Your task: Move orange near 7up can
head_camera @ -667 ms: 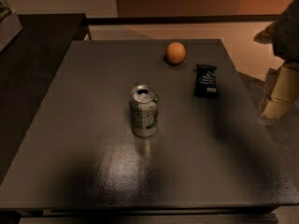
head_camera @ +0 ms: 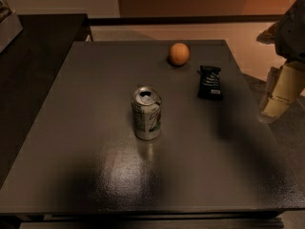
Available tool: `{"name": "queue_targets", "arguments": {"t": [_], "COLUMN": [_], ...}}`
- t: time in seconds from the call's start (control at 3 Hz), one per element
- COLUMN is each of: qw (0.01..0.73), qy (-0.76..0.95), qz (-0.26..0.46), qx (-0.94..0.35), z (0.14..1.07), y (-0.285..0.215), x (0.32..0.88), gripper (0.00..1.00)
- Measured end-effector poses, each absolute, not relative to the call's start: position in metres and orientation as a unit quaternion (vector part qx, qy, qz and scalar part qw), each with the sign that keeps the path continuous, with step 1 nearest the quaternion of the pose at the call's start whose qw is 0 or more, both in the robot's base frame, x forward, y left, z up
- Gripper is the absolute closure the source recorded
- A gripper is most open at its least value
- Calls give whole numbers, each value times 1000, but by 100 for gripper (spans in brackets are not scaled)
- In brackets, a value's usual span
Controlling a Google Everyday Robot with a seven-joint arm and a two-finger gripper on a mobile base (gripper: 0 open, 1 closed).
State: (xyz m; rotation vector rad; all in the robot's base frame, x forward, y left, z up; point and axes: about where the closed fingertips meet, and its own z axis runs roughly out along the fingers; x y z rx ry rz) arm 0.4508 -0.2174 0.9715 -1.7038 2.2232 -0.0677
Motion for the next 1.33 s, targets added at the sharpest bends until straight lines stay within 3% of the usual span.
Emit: {"name": "queue_targets", "arguments": {"t": [1.33], "qw": [270], "qy": [811], "qz": [46], "qx": [-517], "z": [935], "y": [-221], "x": [593], "gripper": [0]}}
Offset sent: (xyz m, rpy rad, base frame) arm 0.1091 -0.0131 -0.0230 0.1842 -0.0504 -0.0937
